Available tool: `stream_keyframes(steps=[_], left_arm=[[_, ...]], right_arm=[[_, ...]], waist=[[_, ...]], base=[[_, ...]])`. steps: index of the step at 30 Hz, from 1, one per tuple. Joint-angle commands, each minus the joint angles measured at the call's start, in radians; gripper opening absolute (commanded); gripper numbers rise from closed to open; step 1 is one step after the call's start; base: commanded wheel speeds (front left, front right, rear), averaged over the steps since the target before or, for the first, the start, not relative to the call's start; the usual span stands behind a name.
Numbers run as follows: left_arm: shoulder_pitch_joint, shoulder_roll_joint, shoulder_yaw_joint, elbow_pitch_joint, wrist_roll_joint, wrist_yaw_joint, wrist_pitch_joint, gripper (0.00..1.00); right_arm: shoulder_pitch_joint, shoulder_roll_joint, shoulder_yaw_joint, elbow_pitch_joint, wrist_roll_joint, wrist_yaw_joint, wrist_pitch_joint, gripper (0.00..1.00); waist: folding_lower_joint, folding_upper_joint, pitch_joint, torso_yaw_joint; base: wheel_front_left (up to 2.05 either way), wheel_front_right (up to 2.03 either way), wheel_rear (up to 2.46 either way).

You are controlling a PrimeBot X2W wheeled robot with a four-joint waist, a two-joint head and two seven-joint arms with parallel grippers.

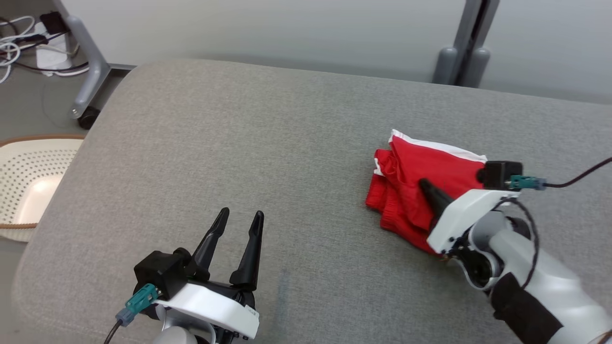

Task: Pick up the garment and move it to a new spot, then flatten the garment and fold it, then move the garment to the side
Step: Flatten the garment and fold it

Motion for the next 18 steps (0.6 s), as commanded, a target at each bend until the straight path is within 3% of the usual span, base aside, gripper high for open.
stream_keyframes(steps=[1, 10, 16, 17, 18], left_arm=[[-0.005, 0.004, 0.003, 0.004, 0.004, -0.006, -0.003, 1.0], [0.01, -0.002, 0.017, 0.011, 0.008, -0.004, -0.004, 1.0], [0.017, 0.006, 0.029, 0.003, 0.014, 0.003, -0.004, 1.0], [0.02, 0.007, 0.033, 0.001, 0.014, 0.003, -0.004, 1.0], [0.022, 0.008, 0.035, 0.0, 0.014, 0.005, -0.004, 1.0]], right_arm=[[-0.002, 0.004, 0.009, 0.004, -0.007, 0.0, 0.006, 0.0], [0.062, 0.077, 0.098, -0.113, -0.004, 0.0, 0.041, 0.0], [0.07, 0.036, 0.109, -0.239, -0.009, 0.0, -0.013, 0.0], [0.068, 0.021, 0.107, -0.256, -0.015, 0.0, -0.025, 0.02], [0.066, 0.006, 0.102, -0.272, -0.019, 0.0, -0.036, 0.28]], waist=[[0.0001, 0.0, 0.004, 0.013], [0.0001, 0.0, -0.002, 0.001], [0.0001, 0.0, -0.019, -0.053], [0.0001, 0.0, -0.023, -0.063], [0.0001, 0.0, -0.027, -0.072]], base=[[0.0, 0.0, 0.0], [0.0, 0.0, 0.0], [0.0, 0.0, 0.0], [0.0, 0.0, 0.0], [0.0, 0.0, 0.0]])
